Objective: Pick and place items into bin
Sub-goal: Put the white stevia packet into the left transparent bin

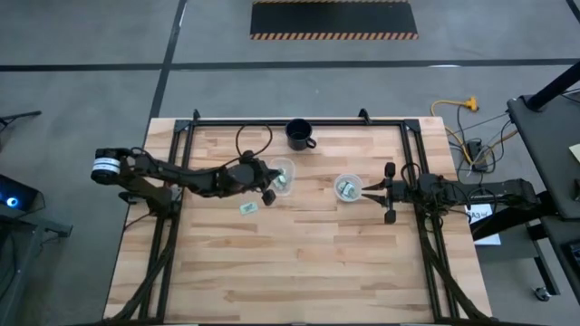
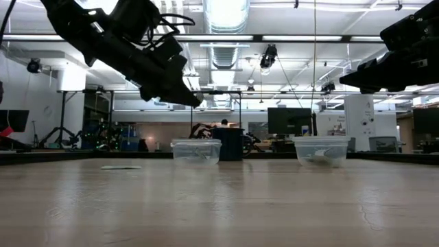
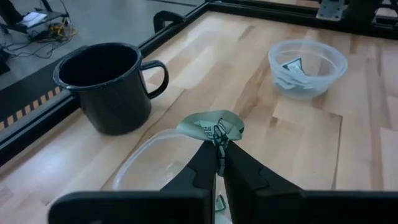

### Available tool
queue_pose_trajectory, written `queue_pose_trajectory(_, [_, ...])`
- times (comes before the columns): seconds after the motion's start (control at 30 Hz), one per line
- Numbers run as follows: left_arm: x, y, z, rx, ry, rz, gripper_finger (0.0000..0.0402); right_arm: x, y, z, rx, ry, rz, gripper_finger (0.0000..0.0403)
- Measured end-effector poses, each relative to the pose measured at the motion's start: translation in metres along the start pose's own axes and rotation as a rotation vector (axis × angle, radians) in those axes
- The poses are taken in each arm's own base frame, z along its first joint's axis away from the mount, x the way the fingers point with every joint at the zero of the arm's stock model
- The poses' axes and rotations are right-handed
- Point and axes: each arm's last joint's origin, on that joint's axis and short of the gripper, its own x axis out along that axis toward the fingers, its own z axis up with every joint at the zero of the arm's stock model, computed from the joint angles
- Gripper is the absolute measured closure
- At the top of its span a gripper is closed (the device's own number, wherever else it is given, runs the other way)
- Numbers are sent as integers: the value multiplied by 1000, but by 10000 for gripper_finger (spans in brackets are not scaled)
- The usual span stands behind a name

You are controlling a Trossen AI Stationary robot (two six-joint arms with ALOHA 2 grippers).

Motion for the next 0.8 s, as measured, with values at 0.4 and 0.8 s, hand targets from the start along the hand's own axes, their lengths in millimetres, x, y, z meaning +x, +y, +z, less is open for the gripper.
queue_pose_trajectory(0.4, [1,1,-1,2,6,6,368,0,0,0,0,0,0,335])
queue_pose_trajectory(0.8, [1,1,-2,77,14,6,313,0,0,0,0,1,0,335])
